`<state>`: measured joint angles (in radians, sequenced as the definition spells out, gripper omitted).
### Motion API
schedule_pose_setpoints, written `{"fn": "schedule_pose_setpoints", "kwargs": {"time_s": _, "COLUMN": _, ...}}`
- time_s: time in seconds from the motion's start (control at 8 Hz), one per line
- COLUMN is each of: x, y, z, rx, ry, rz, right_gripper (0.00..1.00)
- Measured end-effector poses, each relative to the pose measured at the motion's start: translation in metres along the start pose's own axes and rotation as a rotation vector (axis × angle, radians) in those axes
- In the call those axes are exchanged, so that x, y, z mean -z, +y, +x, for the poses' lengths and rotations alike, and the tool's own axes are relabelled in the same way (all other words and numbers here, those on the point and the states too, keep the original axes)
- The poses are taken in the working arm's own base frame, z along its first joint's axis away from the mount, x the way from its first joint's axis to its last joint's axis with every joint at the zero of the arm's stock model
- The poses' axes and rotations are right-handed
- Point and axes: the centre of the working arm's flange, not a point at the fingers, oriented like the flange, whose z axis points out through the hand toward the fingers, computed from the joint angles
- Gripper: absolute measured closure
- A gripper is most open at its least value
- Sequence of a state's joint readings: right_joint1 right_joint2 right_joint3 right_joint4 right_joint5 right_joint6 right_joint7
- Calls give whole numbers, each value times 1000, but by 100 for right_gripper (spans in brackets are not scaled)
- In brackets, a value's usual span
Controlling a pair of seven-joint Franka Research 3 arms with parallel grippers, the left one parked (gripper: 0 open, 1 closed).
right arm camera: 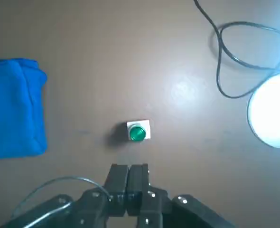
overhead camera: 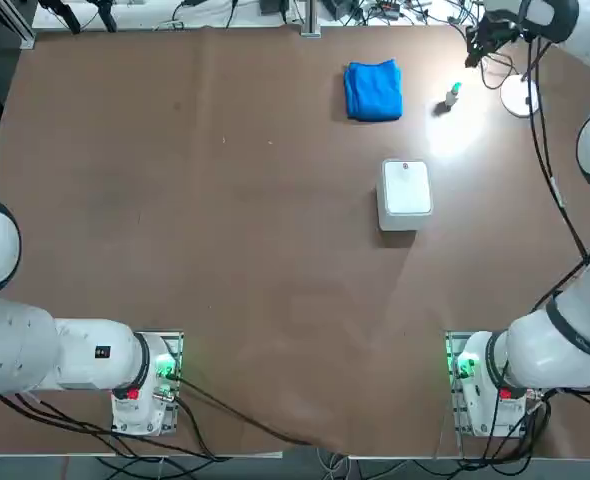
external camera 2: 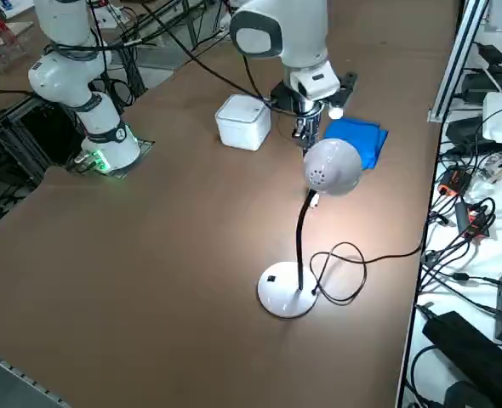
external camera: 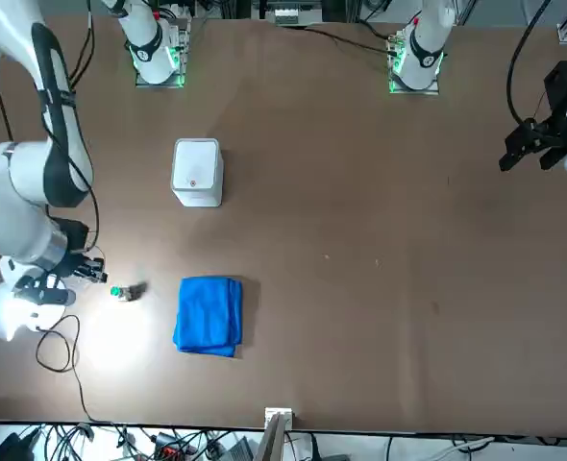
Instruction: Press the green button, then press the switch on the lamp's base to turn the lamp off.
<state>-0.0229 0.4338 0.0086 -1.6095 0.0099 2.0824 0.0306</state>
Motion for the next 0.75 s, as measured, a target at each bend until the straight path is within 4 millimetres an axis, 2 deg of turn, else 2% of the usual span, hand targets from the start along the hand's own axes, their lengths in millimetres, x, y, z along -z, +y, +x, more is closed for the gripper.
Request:
{"fn": "schedule_pose_setpoints", "kwargs": {"time_s": 0.25, "x": 14, "y": 39, "z": -14, "rx": -56, "ry": -82, "rz": -4, "right_gripper": 99}}
{"fn": "schedule_pose_setpoints", "kwargs": {"time_s": 0.38, "x": 16, "y": 65, "z": -19, "rx": -95, "ry": -113, "rz": -6, "right_gripper": 99}}
{"fn": "schedule_pose_setpoints", "kwargs": {"time_s": 0.75, "x": 9, "y": 174, "z": -40, "rx": -179, "ry": -128, "rz": 1, "right_gripper": 99}}
